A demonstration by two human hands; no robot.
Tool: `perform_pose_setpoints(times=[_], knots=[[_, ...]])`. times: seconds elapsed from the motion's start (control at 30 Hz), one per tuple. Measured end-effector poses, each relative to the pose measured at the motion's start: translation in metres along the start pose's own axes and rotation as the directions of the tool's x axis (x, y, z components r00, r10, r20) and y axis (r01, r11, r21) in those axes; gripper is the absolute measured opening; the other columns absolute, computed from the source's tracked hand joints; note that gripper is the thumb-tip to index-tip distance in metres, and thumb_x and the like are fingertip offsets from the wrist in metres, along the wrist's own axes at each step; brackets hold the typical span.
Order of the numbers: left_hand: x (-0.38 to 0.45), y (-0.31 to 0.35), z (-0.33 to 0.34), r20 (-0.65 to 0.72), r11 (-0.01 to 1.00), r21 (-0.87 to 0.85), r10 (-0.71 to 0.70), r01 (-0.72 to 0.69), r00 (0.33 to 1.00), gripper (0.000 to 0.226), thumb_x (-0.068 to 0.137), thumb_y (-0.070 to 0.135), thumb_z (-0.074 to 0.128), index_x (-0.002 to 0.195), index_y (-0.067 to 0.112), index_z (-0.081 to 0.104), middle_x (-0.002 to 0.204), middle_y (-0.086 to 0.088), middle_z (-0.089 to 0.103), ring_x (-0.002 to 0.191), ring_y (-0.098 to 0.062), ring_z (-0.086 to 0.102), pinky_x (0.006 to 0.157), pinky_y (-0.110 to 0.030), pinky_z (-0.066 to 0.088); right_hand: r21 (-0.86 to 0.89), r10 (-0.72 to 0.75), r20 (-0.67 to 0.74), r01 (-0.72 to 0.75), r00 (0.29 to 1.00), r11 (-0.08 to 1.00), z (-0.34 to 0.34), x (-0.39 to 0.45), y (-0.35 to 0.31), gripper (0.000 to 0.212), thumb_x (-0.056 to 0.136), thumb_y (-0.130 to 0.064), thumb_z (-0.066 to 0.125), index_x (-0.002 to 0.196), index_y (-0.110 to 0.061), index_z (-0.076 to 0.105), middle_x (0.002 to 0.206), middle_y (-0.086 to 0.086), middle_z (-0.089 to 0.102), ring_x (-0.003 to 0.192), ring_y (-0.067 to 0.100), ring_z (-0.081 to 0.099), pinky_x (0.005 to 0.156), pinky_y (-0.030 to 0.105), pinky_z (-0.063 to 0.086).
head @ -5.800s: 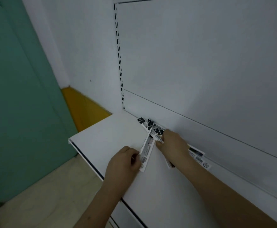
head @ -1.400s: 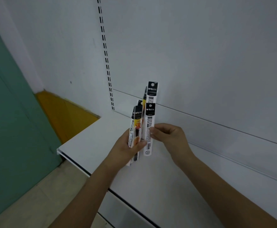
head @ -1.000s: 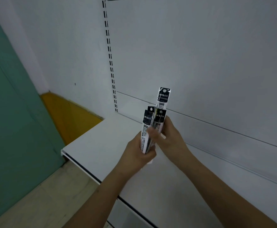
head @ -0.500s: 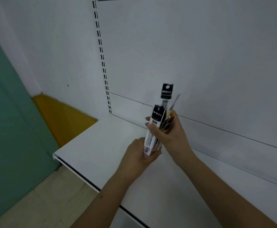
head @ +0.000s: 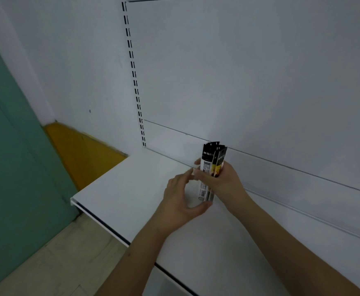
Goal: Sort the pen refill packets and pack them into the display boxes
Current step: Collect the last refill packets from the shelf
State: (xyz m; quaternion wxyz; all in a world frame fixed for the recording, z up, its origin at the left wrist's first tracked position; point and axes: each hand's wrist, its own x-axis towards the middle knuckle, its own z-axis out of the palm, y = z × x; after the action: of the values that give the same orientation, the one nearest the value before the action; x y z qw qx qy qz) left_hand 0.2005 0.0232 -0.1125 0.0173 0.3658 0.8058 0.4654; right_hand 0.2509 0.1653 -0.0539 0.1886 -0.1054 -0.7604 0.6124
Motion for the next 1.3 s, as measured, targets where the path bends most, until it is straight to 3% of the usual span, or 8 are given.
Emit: perform_pose_setpoints(times=[0.1,0.2,0.43,0.6,0.7,0.8,0.97,1.3], knots=[[0.001,0.006,-0.003,0.150,0.990,-0.120,-0.053,0.072,0.987,0.042,0.080,0.042,0.076,0.113,0.052,0.052,0.109,0.028,0.059,0.104,0.015,0.054,0.093,-0.012,0.045,0.145,0.009,0.055,-0.016,0.998,0.989,0.001,0.000,0.000,0.007,0.087,-0.008,0.069,0.087,-0.015,0.068,0.079,0.006,0.071,0.077,0.023,0.069,0.084,0.050,0.057],[0.000,0.008,-0.003,0.204,0.976,-0.202,-0.044,0.086,0.978,0.024,0.088,0.039,0.067,0.108,0.027,0.065,0.101,0.007,0.072,0.090,-0.010,0.069,0.083,-0.036,0.057,0.168,-0.005,0.093,-0.010,0.996,0.986,0.003,-0.002,-0.005,0.012,0.086,-0.018,0.072,0.092,-0.010,0.067,0.086,0.007,0.075,0.083,0.021,0.072,0.081,0.042,0.057],[0.000,0.005,0.008,0.160,0.998,-0.045,0.053,-0.047,0.986,0.026,0.094,0.047,0.054,0.105,0.024,0.056,0.093,0.002,0.066,0.083,-0.013,0.065,0.075,-0.043,0.054,0.105,-0.035,-0.040,0.039,0.999,0.994,0.011,-0.001,-0.004,0.033,0.078,-0.027,0.079,0.104,-0.014,0.063,0.093,-0.004,0.074,0.083,0.009,0.070,0.073,0.025,0.055],[-0.001,-0.001,0.006,0.164,0.987,-0.160,0.004,0.023,0.986,0.031,0.100,0.046,0.043,0.131,0.050,0.042,0.112,0.013,0.065,0.103,-0.010,0.064,0.090,-0.035,0.054,0.099,-0.026,0.226,0.004,0.974,0.995,-0.001,0.005,-0.004,0.061,0.071,-0.035,0.083,0.123,-0.027,0.052,0.111,-0.010,0.070,0.103,0.007,0.067,0.088,0.030,0.054],[0.001,-0.006,0.002,0.181,0.971,-0.223,-0.046,0.087,0.982,0.038,0.102,0.040,0.045,0.139,0.043,0.040,0.116,0.016,0.066,0.108,-0.004,0.063,0.095,-0.033,0.052,-0.025,0.015,0.434,-0.004,0.901,1.000,-0.020,0.007,-0.006,0.044,0.081,-0.029,0.077,0.121,-0.030,0.059,0.116,-0.005,0.070,0.109,0.015,0.066,0.096,0.037,0.052],[0.002,-0.004,0.000,0.201,0.965,-0.251,-0.024,0.075,0.979,0.041,0.101,0.035,0.047,0.141,0.035,0.041,0.121,0.013,0.065,0.111,-0.004,0.063,0.098,-0.031,0.051,-0.157,-0.023,0.375,0.088,0.927,0.984,-0.030,0.010,-0.010,0.023,0.085,-0.022,0.074,0.107,-0.017,0.068,0.103,0.000,0.074,0.093,0.018,0.070,0.088,0.037,0.056],[0.004,-0.007,0.002,0.065,0.988,-0.150,-0.023,0.033,0.998,0.025,0.102,0.036,0.048,0.126,0.034,0.054,0.112,0.007,0.059,0.108,-0.014,0.057,0.092,-0.035,0.052,-0.360,-0.054,0.281,0.157,0.958,0.919,-0.036,0.015,-0.010,0.037,0.077,-0.046,0.074,0.091,-0.012,0.070,0.083,-0.005,0.073,0.057,-0.003,0.056,0.056,0.011,0.039],[0.005,-0.008,-0.005,-0.157,0.950,-0.277,-0.195,0.146,0.968,0.018,0.092,0.023,0.068,0.102,0.038,0.065,0.103,0.016,0.070,0.089,-0.009,0.068,0.074,-0.028,0.056,-0.282,0.021,0.258,0.055,0.966,0.958,-0.043,0.018,-0.009,0.016,0.088,-0.029,0.070,0.099,-0.017,0.067,0.080,0.002,0.074,0.062,0.015,0.068,0.060,0.026,0.056]])
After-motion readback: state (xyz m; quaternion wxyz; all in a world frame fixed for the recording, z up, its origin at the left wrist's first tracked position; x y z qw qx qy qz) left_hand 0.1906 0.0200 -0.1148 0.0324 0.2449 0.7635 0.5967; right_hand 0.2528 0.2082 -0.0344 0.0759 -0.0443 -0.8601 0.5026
